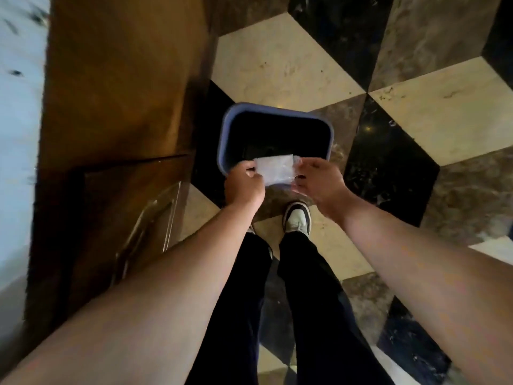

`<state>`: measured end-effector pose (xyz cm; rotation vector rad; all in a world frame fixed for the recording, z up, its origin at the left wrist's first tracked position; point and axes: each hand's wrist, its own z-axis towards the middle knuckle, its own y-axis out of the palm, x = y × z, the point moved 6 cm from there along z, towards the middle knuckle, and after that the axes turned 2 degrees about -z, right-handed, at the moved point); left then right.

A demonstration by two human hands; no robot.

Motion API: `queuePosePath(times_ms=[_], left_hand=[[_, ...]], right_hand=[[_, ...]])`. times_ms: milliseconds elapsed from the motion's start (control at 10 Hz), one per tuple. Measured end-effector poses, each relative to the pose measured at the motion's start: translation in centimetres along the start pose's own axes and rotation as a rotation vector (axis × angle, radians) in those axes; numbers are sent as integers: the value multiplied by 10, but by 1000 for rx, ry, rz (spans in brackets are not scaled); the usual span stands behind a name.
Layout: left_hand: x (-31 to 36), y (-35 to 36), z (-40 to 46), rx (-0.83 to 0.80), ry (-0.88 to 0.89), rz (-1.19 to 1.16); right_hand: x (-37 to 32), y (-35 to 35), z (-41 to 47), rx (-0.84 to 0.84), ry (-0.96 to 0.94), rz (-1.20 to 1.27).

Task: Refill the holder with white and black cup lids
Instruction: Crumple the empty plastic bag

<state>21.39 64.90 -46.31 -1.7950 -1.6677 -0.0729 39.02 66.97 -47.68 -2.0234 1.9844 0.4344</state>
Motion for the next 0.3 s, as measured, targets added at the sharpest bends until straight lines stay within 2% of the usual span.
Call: queuePosePath(times_ms=[100, 200, 300], left_hand=[[-3, 19, 33, -19, 36, 75], [-4, 39, 69, -1, 69, 119], [-9, 43, 84, 42, 45, 149]], right_hand=[[6, 4, 35, -38, 20, 27], [12, 4, 69, 61, -24, -108], [22, 6, 83, 71, 25, -85]])
